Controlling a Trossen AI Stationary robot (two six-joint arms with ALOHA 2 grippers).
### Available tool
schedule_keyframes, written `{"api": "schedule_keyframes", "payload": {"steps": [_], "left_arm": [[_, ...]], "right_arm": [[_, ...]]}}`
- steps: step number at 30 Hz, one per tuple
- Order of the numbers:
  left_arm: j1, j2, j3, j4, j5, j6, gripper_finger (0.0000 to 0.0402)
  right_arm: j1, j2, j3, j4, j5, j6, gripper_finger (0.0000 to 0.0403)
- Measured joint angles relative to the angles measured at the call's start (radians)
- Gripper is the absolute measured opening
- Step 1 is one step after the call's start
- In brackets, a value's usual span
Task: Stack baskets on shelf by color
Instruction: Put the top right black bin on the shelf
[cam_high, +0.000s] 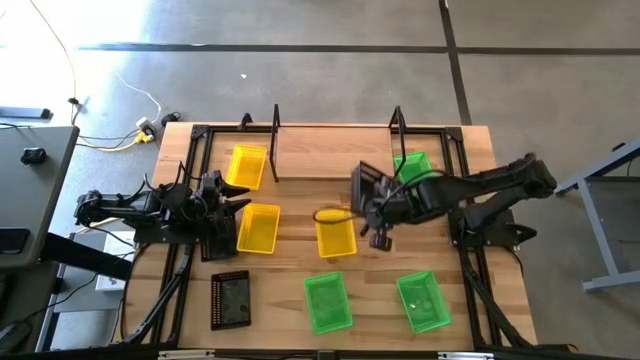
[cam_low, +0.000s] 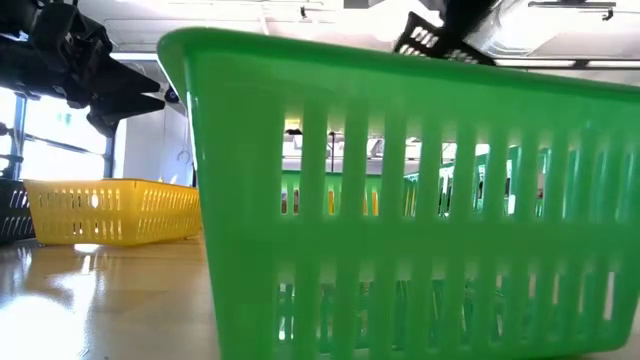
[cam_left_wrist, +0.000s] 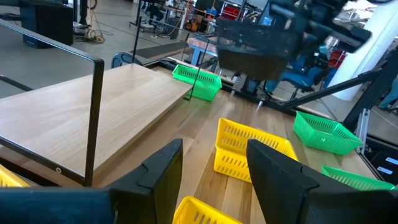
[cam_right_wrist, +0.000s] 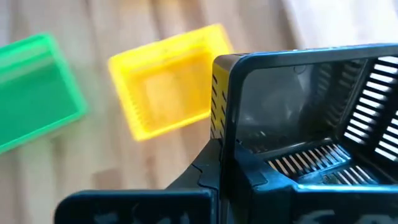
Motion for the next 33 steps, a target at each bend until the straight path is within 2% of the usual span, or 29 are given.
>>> {"api": "schedule_keyframes", "payload": {"steps": [6,14,20,26,33], "left_arm": [[0.0,0.0,0.0,0.0,0.0,0.0,0.017],[0.0,0.0,0.0,0.0,0.0,0.0,0.017],[0.0,0.0,0.0,0.0,0.0,0.0,0.017],[0.0,0.0,0.0,0.0,0.0,0.0,0.017],[0.0,0.0,0.0,0.0,0.0,0.0,0.017]], "right_arm": [[-0.124,0.0,0.03,0.001,0.078,-0.152,0.0],[-0.307,0.019,0.03,0.001,0.083,-0.37,0.0],[-0.422,0.091,0.03,-0.003,0.075,-0.481,0.0],[-0.485,0.199,0.03,-0.045,0.061,-0.561,0.0],[-0.505,0.286,0.029,-0.088,0.059,-0.601,0.0]]}}
